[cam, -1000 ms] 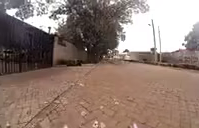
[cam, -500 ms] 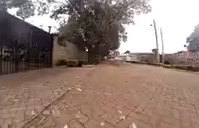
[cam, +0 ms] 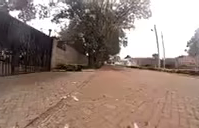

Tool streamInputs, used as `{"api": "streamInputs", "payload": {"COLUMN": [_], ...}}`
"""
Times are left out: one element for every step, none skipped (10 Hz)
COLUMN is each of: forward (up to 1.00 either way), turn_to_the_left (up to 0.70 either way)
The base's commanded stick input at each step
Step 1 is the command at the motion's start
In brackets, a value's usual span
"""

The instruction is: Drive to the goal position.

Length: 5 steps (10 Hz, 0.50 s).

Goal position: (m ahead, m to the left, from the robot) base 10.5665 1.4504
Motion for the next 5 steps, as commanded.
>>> {"api": "streamInputs", "payload": {"forward": [0.70, 0.70, 0.70, 0.70, 0.70], "turn_to_the_left": [0.00, 0.00, 0.00, 0.00, 0.00]}}
